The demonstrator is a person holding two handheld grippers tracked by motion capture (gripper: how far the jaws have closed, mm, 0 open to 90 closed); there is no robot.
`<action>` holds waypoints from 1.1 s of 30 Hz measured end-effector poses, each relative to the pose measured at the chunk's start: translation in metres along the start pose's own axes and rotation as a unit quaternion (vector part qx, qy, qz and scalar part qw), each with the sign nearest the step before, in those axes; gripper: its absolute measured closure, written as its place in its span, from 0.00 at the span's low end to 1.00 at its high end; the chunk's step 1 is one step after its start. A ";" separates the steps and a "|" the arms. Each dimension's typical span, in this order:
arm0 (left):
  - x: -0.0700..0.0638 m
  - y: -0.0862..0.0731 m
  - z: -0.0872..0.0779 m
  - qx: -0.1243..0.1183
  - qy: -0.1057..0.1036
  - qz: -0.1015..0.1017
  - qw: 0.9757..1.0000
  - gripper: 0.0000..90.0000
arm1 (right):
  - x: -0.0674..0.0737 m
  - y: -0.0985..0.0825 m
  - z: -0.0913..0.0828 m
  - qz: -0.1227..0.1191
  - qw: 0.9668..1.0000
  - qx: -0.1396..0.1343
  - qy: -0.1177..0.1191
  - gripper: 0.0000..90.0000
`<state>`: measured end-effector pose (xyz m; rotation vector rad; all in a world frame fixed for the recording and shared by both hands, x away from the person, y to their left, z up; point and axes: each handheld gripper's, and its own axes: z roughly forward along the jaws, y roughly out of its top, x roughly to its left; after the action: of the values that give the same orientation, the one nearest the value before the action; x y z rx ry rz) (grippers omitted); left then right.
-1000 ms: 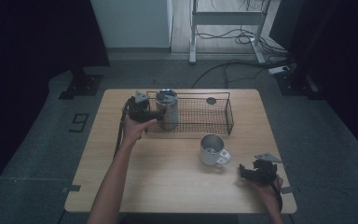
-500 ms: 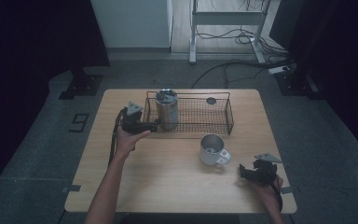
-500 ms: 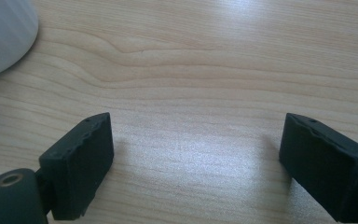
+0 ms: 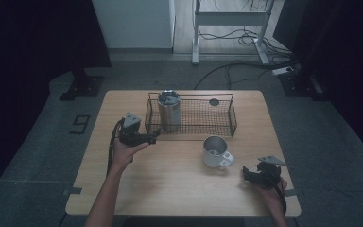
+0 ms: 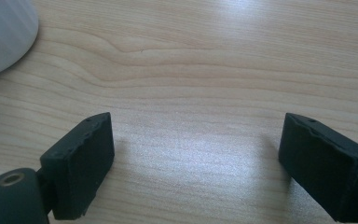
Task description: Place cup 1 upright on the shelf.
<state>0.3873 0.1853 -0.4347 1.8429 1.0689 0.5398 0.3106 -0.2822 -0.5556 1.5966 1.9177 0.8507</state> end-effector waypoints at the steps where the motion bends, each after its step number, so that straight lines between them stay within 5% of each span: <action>1: 0.000 -0.002 -0.001 0.001 -0.001 -0.001 1.000 0.06 | 0.000 0.000 0.000 0.000 1.000 -0.001 0.001 0.11; 19: -0.001 -0.059 -0.027 -0.002 -0.007 -0.021 1.000 0.09 | 0.000 -0.001 0.000 0.000 1.000 -0.002 -0.001 0.12; 33: -0.013 -0.095 -0.020 0.055 -0.009 -0.002 0.998 0.09 | 0.000 -0.001 -0.001 0.002 1.000 -0.003 -0.002 0.13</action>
<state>0.3234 0.2043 -0.5068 1.9374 1.1098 0.4696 0.3095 -0.2820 -0.5558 1.5982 1.9080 0.8521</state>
